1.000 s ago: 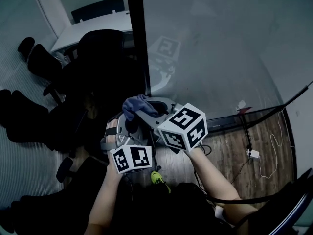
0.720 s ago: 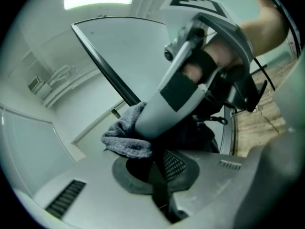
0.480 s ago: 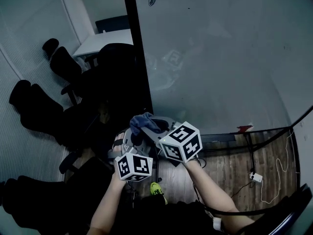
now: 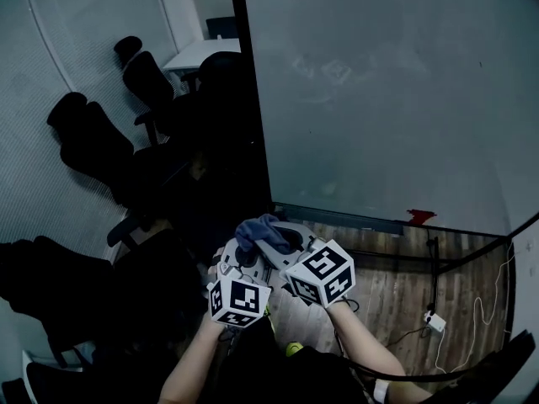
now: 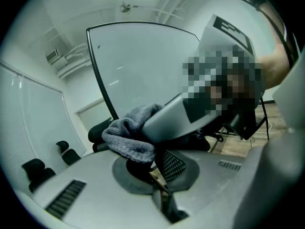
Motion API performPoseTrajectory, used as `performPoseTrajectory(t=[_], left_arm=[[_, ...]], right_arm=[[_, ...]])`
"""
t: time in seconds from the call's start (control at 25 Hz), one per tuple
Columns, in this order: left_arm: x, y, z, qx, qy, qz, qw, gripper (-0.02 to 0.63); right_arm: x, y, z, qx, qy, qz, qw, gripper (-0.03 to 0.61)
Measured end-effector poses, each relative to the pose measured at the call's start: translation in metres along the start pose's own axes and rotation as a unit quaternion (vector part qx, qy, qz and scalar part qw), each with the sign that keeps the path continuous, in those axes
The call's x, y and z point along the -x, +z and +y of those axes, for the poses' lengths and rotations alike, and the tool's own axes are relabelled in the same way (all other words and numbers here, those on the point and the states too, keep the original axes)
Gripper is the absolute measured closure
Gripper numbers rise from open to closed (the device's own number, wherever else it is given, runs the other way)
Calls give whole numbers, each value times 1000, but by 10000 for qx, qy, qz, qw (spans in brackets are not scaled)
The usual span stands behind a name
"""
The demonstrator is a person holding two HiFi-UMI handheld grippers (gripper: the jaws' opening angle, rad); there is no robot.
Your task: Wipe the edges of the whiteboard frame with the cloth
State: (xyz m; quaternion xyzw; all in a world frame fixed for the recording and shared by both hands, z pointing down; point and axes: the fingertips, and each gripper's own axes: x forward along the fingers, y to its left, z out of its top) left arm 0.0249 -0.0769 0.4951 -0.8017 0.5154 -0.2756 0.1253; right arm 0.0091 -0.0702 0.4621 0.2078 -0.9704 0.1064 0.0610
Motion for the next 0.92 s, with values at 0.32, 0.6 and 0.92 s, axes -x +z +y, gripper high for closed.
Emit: performPoseTrajectory(t=[0.32, 0.6, 0.92], left_arm=[[40, 4, -55, 666, -76, 153, 9976, 600], [59, 16, -79, 1423, -186, 42, 9896, 600], [67, 7, -94, 1658, -255, 170, 9857, 600]], right_arm=[[51, -24, 41, 81, 151, -5, 9999, 486], [78, -27, 57, 136, 130, -195, 9996, 486], [85, -42, 65, -2, -19, -132, 9999, 486]])
